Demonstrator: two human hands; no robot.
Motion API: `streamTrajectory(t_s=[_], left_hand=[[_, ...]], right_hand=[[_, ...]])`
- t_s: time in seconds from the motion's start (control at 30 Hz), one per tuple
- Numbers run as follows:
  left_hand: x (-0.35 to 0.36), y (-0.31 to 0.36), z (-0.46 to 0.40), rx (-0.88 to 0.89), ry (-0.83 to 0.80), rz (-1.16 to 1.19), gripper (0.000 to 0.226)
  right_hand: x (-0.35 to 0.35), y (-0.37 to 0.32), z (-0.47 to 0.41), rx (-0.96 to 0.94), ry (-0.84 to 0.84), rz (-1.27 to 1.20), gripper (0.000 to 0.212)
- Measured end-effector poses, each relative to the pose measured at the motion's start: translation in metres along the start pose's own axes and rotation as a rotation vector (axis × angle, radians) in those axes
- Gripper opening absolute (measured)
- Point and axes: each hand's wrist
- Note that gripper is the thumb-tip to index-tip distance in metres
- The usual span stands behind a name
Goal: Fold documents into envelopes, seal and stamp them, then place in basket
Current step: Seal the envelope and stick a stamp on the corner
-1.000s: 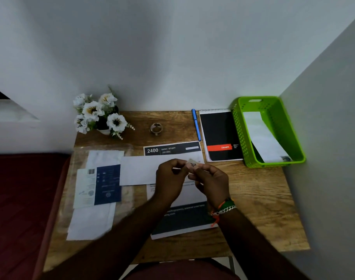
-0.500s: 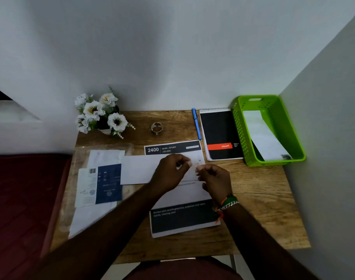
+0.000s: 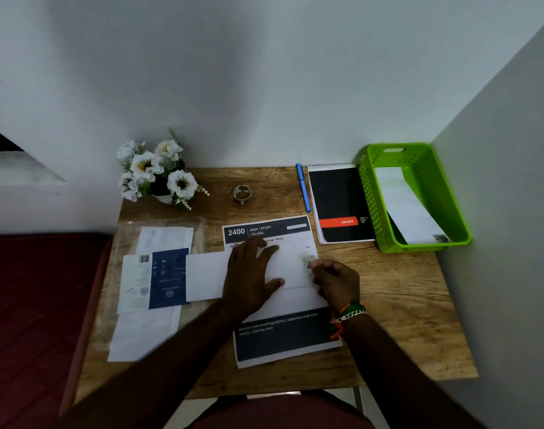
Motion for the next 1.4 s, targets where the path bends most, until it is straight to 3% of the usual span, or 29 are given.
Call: streamTrajectory(t_s=[0.17, 0.23, 0.63, 0.97, 1.4], left_hand=[[0.008, 0.011, 0.004, 0.003, 0.018, 0.029, 0.075], [0.010, 0.016, 0.000, -0.010, 0.021, 0.056, 0.073], [0.014, 0.024, -0.010, -0.033, -0.022, 0.069, 0.074], [0.008, 0.029, -0.014, -0.024, -0.078, -0.020, 0.077], [0.004, 0.032, -0.018, -0.044, -0.134, -0.040, 0.079]], right_hand=[[0.009, -0.001, -0.006, -0.071, 0.020, 0.134, 0.002], [0.015, -0.005, -0.010, -0.078, 0.042, 0.173, 0.013], [0.034, -0.020, -0.034, 0.023, 0.133, 0.296, 0.011], [0.035, -0.029, -0.037, 0.131, 0.094, 0.266, 0.011], [0.036, -0.029, -0.041, 0.131, 0.077, 0.297, 0.015]])
Point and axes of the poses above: each hand's wrist, its own z-axis away from the middle knuckle, its own x-axis out of the palm, y = z × x, and after that the axes turned 1 degree about y, right-handed
